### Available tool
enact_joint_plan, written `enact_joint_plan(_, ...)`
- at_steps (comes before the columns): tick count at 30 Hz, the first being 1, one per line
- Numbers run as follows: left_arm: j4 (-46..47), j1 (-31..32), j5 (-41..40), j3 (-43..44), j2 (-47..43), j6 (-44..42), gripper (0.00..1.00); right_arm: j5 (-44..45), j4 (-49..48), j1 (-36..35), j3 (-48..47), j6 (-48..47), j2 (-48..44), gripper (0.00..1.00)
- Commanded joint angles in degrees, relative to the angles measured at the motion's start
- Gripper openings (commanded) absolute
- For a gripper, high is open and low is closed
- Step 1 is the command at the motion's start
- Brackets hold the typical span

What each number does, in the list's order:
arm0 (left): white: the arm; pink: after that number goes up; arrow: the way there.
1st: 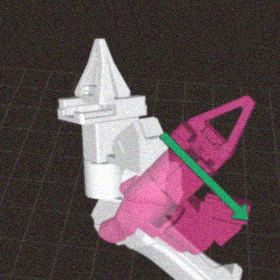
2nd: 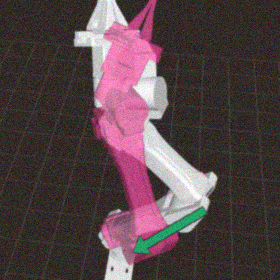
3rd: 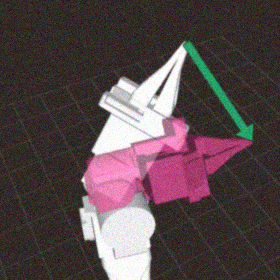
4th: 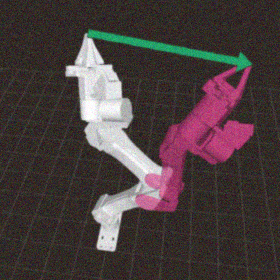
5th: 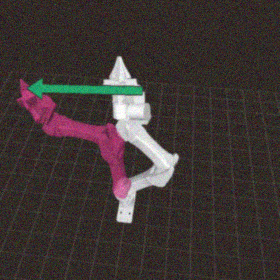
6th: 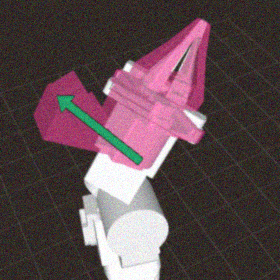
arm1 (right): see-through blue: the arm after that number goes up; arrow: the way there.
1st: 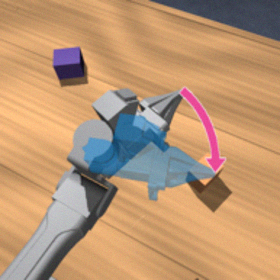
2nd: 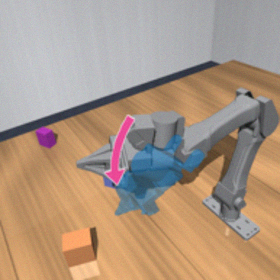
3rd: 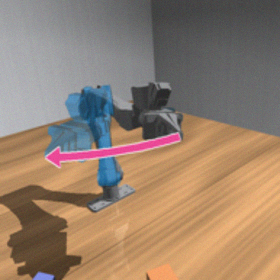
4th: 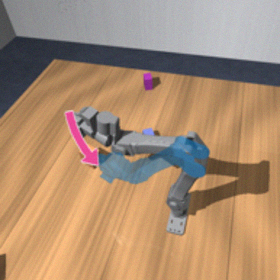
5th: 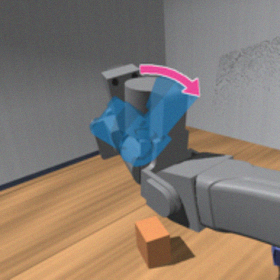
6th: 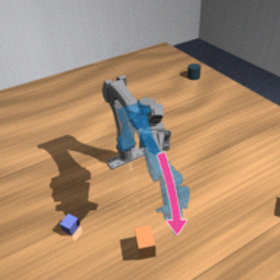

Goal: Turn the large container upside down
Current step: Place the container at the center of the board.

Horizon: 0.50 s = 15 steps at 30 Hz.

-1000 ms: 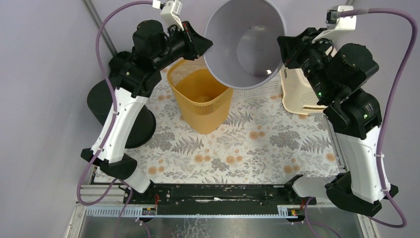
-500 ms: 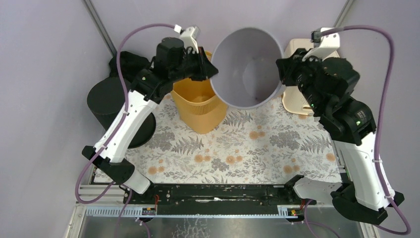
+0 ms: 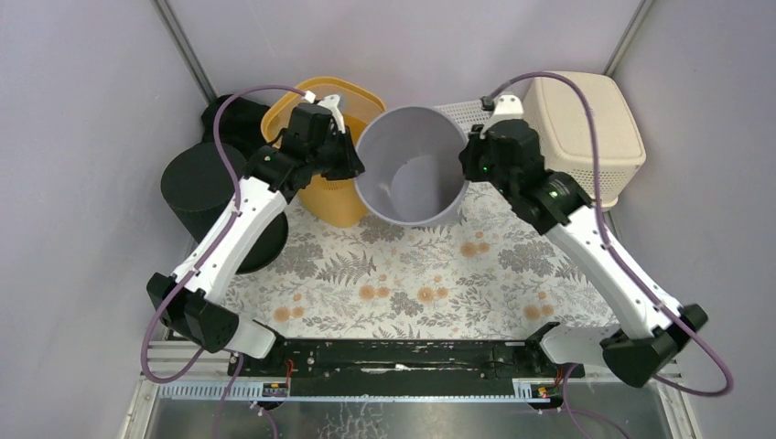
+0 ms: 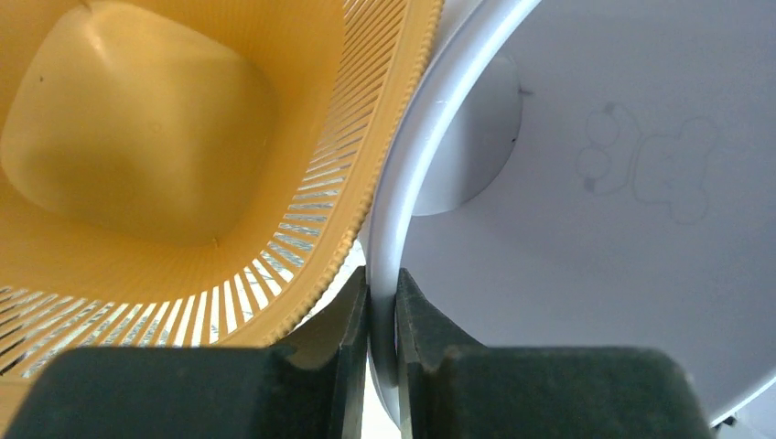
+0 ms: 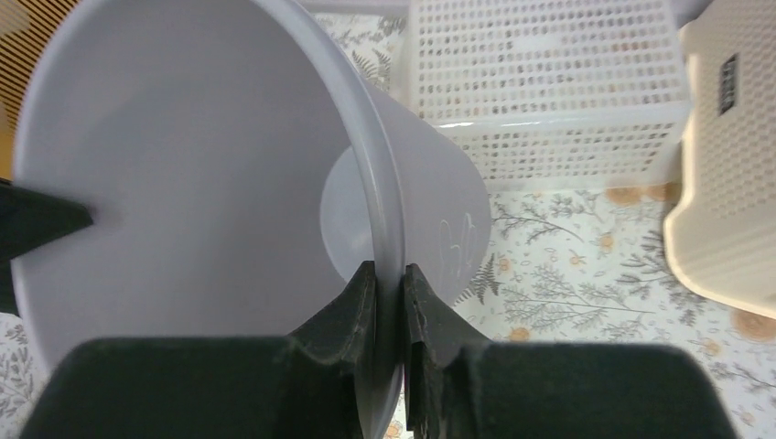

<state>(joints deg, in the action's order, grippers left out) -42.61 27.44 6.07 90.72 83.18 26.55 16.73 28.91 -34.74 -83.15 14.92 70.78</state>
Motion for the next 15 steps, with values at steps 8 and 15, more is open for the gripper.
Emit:
enact_joint_plan(8,1.8,-1.5,21.4,6.8,-0.7,0.6,0.16,-18.5,-0.2,-2.0,-5.3,3.3,3.4,0.0)
enact_joint_plan(15,-6.2,-0.2,24.6,7.5,-3.6,1.2,0.21,-27.0,12.7,-2.0,-9.6,5.4,3.6,0.0)
